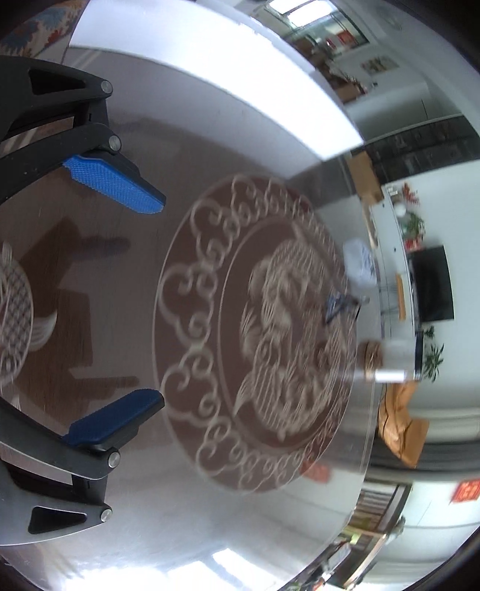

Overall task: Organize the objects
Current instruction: 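Move both open grippers back over the table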

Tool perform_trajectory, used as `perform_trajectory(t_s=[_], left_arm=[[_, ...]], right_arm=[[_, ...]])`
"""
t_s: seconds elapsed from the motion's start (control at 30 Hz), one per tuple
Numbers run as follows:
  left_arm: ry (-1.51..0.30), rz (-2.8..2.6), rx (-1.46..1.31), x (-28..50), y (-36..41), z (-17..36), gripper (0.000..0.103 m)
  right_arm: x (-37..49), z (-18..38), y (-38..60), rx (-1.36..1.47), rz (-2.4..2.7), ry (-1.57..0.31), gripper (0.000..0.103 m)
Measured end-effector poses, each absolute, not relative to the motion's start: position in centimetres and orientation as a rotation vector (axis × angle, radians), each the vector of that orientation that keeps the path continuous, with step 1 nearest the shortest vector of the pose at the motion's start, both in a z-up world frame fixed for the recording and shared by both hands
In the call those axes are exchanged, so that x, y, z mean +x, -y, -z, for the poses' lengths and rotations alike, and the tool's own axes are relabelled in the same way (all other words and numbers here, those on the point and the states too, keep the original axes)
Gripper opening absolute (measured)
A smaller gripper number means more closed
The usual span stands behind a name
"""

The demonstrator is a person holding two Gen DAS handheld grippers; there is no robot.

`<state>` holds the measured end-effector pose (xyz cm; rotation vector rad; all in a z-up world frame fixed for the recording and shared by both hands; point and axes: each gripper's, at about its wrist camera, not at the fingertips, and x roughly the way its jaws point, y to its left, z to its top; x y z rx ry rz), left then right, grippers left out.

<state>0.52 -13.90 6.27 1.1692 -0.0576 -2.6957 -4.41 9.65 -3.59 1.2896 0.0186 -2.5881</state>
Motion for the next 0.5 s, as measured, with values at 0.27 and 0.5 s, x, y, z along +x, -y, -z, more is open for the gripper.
perform_trajectory(t_s=[0.27, 0.5], left_arm=[[-0.075, 2.766, 1.484, -3.4, 6.8, 1.0, 0.103], [-0.080, 2.641, 1.508, -8.3, 7.1, 7.2, 0.103]], right_arm=[[-5.1, 3.9, -11.4, 1.316, 2.624, 0.023, 0.097], [-5.3, 4.1, -11.4, 1.337, 2.637, -0.002, 0.097]])
